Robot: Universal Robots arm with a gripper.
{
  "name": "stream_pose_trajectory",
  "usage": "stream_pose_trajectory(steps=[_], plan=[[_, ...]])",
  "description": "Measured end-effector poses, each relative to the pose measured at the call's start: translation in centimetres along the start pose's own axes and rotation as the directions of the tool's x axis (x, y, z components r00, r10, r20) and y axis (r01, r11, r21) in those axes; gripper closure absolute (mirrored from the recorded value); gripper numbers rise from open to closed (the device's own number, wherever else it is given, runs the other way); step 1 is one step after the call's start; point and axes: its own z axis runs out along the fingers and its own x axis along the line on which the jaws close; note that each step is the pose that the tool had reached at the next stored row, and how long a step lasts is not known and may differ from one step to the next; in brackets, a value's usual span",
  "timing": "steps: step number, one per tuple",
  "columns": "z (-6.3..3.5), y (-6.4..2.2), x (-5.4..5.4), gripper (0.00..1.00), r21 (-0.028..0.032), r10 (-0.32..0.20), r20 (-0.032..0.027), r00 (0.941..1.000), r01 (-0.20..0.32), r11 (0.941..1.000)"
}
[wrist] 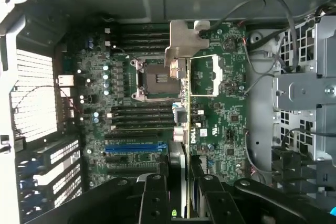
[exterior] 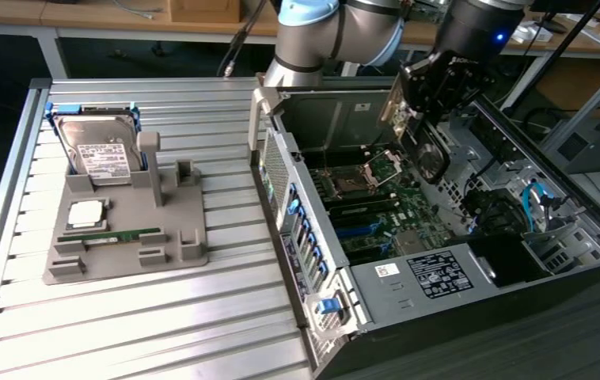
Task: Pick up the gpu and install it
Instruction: 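Pick up the gpu and move the gpu toward the slot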
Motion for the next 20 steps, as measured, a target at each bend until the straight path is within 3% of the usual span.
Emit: stream_pose_trajectory(steps=[20], plan=[[2.2,0.16,-4.1,0.73,0.0132,-0.003,0.0004,1.0,0.003,0.9999]])
